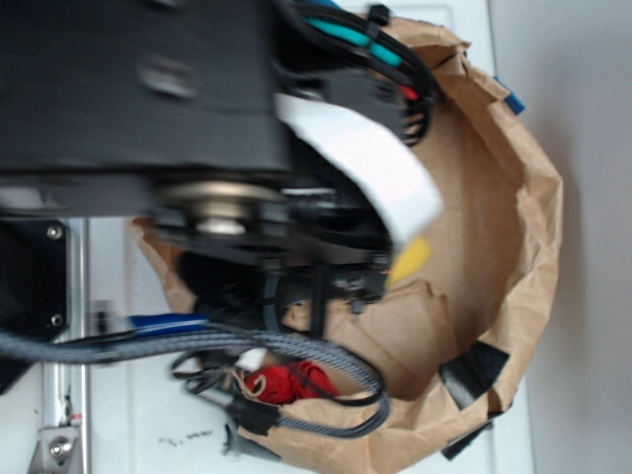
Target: Grab the rock.
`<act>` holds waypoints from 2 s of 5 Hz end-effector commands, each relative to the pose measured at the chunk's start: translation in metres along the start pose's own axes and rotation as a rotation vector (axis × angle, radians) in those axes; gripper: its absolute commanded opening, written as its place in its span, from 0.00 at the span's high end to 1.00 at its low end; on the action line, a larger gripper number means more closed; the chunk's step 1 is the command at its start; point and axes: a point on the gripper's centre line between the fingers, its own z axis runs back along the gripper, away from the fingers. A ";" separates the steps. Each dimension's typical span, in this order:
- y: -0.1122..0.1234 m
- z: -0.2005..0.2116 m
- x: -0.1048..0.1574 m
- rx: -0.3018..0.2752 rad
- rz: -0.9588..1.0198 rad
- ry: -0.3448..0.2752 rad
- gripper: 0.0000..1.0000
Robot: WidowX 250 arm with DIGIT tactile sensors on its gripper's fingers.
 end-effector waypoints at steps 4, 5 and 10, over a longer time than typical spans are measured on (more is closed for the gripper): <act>0.033 -0.024 0.019 0.055 -0.009 0.015 0.00; 0.033 -0.024 0.019 0.055 -0.009 0.015 0.00; 0.054 -0.033 0.015 0.057 -0.082 -0.002 0.00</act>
